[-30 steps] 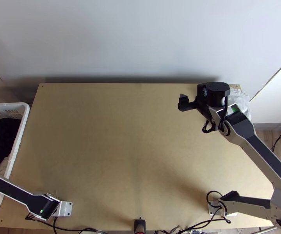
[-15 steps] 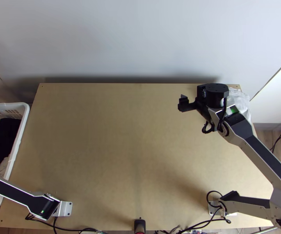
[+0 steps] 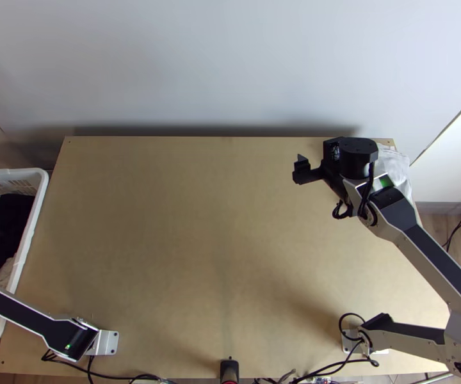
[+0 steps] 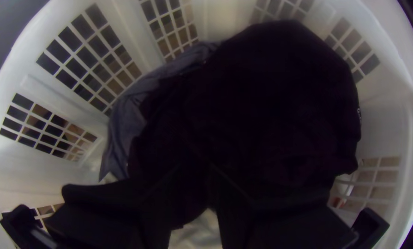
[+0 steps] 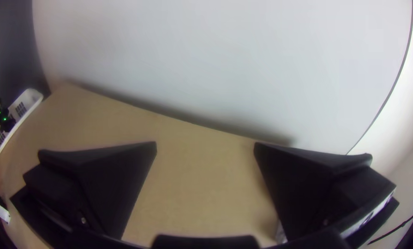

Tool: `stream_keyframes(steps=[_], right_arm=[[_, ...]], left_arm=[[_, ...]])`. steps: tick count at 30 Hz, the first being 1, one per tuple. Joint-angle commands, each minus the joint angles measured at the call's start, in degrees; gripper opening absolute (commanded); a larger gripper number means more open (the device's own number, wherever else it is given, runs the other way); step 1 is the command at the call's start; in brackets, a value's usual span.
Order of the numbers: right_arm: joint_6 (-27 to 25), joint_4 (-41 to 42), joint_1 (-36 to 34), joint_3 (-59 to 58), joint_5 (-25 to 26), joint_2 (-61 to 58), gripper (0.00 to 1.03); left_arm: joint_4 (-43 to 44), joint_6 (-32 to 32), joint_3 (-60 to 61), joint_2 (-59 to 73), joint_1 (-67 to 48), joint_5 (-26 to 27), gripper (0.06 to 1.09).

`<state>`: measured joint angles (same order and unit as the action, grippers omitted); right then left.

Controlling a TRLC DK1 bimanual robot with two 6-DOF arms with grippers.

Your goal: Fold the t-shirt

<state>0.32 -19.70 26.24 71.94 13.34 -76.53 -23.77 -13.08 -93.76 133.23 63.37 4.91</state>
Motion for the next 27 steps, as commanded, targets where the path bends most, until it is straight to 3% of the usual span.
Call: stream_keyframes(steps=[1,8,21,22,23,27], right_arm=[[-0.58,0.98,0.22,-0.22,0.46,-0.02,0.98],[-0.84,1.51,0.22,-0.22,0.63,-0.28,0.98],[-2.16,1.6,0.48,-0.31,1.51,-0.2,0.98],[-2.16,1.77,0.48,-0.31,1.6,-0.28,0.98],[-2.16,1.86,0.57,-0.4,1.6,-0.28,0.98],[-2.07,2.39,0.83,-0.31,1.69,-0.55,0.98]], left_arm=[[-3.39,-0.45,-2.4,2.65,-0.44,0.1,0.44],[-9.37,-0.1,-5.21,6.52,-0.97,0.1,0.43],[-5.23,-1.95,-6.26,8.19,-0.97,-0.25,0.43],[-4.62,-2.21,-6.26,8.01,-0.71,-0.25,0.35],[-3.39,-3.09,-6.44,8.01,-0.53,-0.16,0.11],[-1.37,-4.58,-6.35,8.1,-0.27,-0.25,0.09]])
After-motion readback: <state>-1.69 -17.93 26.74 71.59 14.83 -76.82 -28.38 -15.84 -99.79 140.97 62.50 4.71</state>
